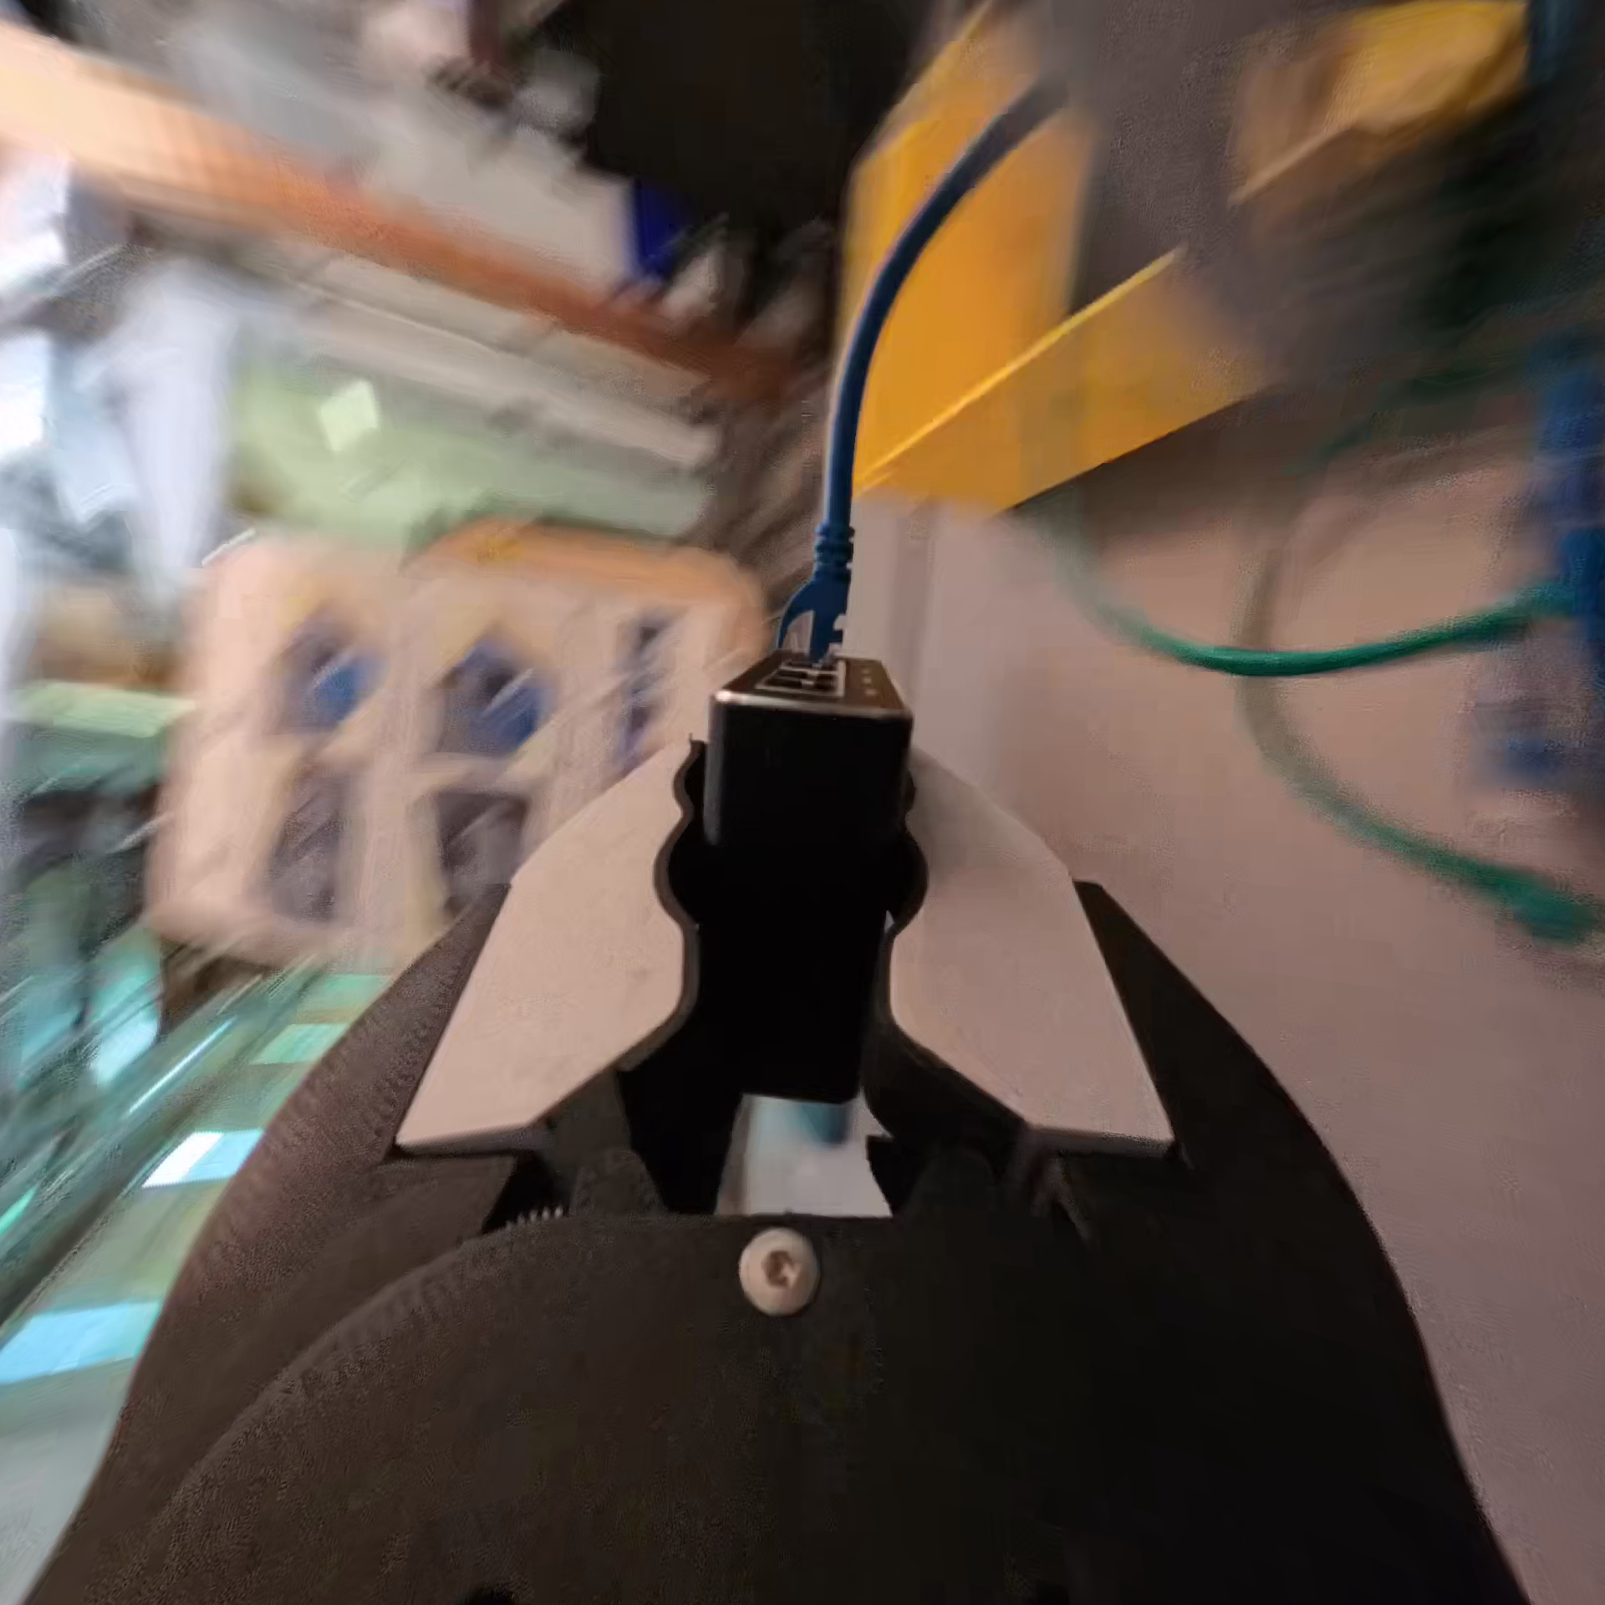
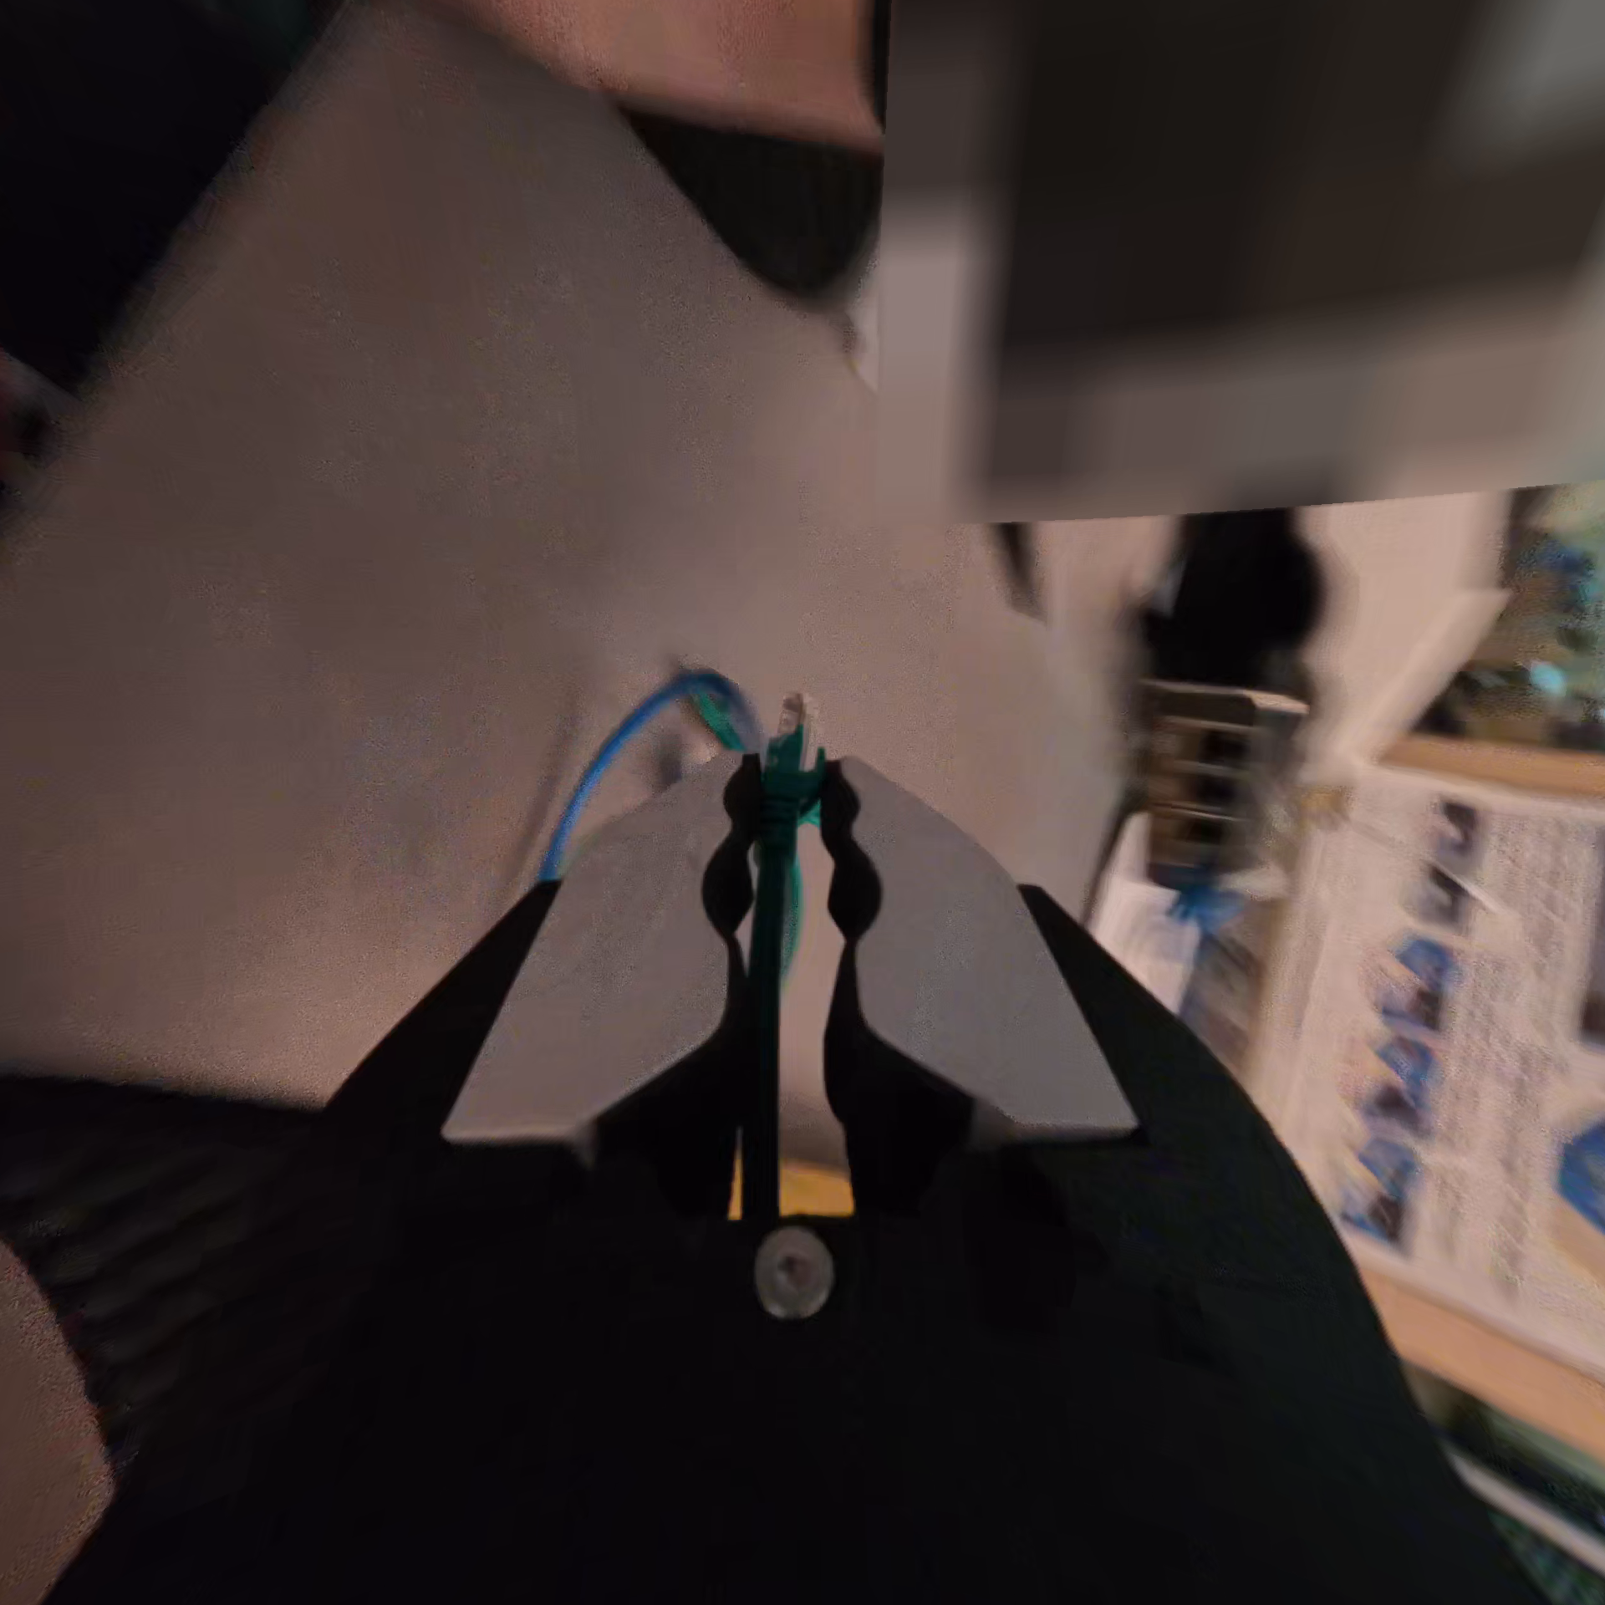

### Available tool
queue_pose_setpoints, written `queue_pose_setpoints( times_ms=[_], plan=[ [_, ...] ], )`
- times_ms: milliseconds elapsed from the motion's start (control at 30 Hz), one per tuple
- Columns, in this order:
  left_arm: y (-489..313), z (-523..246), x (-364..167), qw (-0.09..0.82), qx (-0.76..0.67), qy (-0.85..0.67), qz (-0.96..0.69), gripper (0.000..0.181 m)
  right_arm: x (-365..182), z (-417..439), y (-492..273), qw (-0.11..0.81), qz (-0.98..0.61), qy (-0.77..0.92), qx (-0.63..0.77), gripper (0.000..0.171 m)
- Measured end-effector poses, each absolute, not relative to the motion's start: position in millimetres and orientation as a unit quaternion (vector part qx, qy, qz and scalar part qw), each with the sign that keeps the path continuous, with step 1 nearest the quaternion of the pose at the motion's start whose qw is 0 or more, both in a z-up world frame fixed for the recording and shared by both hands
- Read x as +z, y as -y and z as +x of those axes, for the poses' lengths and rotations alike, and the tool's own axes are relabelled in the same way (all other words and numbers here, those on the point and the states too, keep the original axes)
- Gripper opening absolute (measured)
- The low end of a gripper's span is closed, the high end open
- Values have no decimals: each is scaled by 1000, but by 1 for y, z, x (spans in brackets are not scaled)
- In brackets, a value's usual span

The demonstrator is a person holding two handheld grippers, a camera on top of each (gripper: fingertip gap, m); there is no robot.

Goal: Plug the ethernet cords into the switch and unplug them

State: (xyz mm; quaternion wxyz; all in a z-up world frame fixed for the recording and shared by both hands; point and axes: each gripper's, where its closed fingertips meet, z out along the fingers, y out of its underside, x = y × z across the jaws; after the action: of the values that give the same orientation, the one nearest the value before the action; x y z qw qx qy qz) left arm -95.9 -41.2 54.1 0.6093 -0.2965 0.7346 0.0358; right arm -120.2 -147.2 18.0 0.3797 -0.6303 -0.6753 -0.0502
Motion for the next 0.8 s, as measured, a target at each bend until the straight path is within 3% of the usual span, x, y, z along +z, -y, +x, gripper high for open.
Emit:
queue_pose_setpoints(
  times_ms=[67, 133, 367, 500, 633, 800],
  plan=[
    [19, -123, 84, 627, -18, -698, -346, 37, 33, -121, 125, 422, -602, 665, -135, 15],
    [42, -136, 101, 626, -103, -700, -328, 37, 52, -121, 116, 485, -583, 640, -123, 15],
    [-7, -156, 114, 666, 1, -634, -394, 38, 97, -89, 130, 578, -565, 582, -90, 14],
    [-32, -178, 125, 678, -24, -586, -442, 37, 82, -78, 122, 547, -590, 585, -104, 14],
    [-15, -174, 114, 651, -85, -635, -407, 37, 53, -79, 94, 505, -627, 585, -99, 14],
    [-29, -188, 121, 653, -102, -609, -438, 37, 3, -78, 65, 466, -668, 580, -5, 14]
  ],
)
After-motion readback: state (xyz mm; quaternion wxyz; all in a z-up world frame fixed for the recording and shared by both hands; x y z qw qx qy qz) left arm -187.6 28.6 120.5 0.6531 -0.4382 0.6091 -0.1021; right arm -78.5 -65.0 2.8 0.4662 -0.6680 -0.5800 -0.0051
